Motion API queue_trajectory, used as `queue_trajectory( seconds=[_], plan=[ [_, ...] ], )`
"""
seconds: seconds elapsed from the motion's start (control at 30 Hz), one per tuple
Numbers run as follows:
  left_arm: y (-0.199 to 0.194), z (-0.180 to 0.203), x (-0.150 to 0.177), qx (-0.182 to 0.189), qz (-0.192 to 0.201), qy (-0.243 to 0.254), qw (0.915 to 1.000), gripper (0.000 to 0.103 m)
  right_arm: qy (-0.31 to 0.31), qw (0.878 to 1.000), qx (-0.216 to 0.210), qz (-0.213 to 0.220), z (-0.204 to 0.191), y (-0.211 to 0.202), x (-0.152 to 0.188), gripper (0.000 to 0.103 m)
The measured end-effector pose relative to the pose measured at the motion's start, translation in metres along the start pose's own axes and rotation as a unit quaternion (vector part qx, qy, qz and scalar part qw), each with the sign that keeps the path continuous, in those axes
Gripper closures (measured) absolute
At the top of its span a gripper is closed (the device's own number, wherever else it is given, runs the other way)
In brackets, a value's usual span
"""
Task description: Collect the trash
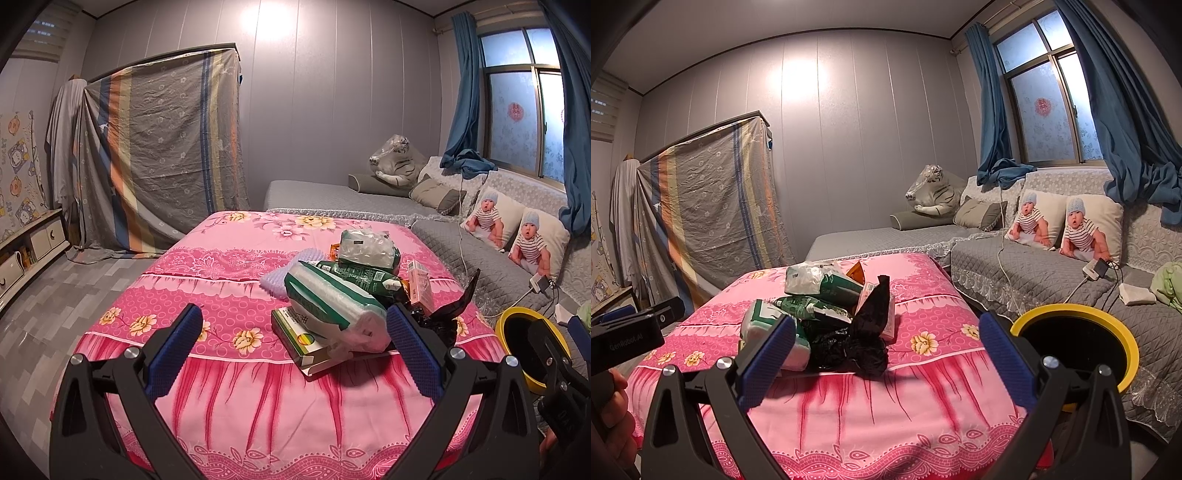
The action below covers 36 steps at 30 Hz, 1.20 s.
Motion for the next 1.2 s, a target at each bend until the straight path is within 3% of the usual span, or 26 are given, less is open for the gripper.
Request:
queue_trajectory(
  seconds=[0.8, 0.9, 1.03, 1.13, 1.2],
  plan=[
    [0.002, -0.002, 0.000, 0.005, -0.015, 0.003, 0.9999, 0.007, 0.005, 1.000, 0.002, 0.002, 0.009, 0.002, -0.010, 0.007],
    [0.005, -0.008, 0.002, 0.010, -0.026, -0.003, 0.9996, 0.007, -0.004, 0.999, -0.038, -0.011, 0.017, 0.021, -0.016, 0.007],
    [0.011, -0.015, 0.010, 0.019, -0.049, -0.010, 0.9985, 0.007, 0.032, 0.992, -0.111, -0.053, 0.035, 0.057, -0.014, 0.007],
    [0.017, -0.019, 0.014, 0.042, -0.068, -0.021, 0.9966, 0.007, 0.014, 0.994, -0.089, -0.065, 0.045, 0.079, -0.017, 0.007],
    [0.021, -0.019, 0.018, 0.083, -0.086, -0.033, 0.9923, 0.007, 0.006, 0.993, -0.087, -0.074, 0.046, 0.090, -0.018, 0.007]
  ],
)
Point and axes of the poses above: each gripper's, at about its wrist camera, not at the fingertips, and y roughly the way its jaws point, z to its right, x to its underside, the point moved 3 cm from there along y, roughly the way its jaws point, and after that the axes turned 12 degrees about -y, right-handed, at the moved point
